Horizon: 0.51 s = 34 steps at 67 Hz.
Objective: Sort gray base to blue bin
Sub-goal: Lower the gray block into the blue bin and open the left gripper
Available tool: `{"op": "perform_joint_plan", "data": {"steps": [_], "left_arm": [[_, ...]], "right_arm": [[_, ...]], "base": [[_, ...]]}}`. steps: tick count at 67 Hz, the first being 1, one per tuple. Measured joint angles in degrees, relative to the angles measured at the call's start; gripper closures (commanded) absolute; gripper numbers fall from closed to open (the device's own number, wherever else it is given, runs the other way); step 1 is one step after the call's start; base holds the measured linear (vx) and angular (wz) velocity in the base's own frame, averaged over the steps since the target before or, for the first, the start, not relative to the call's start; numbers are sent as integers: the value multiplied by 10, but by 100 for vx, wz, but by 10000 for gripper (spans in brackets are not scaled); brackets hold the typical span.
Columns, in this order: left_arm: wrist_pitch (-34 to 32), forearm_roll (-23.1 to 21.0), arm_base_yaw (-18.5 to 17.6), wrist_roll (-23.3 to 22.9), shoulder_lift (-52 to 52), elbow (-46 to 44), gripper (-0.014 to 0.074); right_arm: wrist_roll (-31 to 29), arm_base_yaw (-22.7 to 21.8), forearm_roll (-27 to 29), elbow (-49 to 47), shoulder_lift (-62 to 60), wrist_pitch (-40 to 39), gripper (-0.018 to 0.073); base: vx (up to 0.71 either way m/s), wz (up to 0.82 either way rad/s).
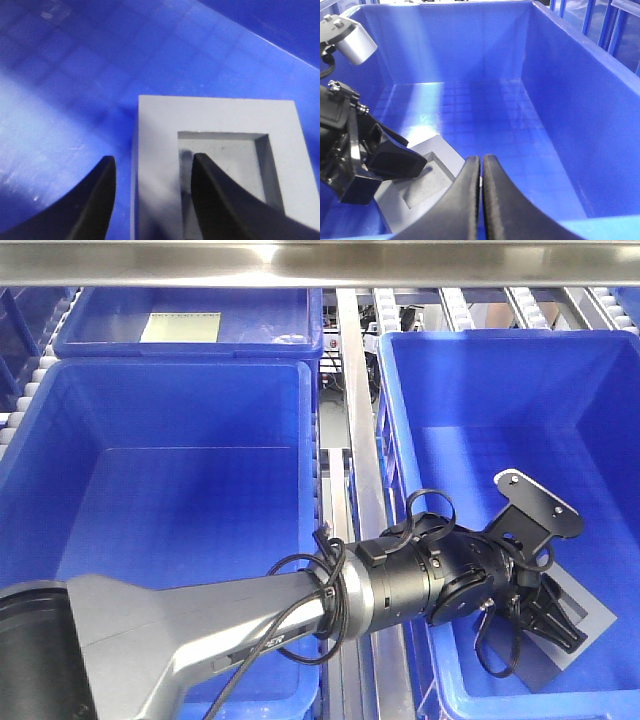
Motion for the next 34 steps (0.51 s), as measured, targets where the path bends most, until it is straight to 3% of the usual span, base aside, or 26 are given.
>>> {"op": "perform_joint_plan", "data": {"steps": [7, 17, 34], "left_arm": [[18, 0, 1, -1, -14, 0, 372], [3, 0, 1, -2, -57, 21, 608], [-95, 0, 1, -3, -190, 189, 604]], "right_arm": [[0, 0, 0, 0, 0, 0, 564], [0, 0, 0, 0, 0, 0, 564], [0, 0, 0, 0, 0, 0, 564]], "base": [[0, 0], [0, 0], [0, 0]]}}
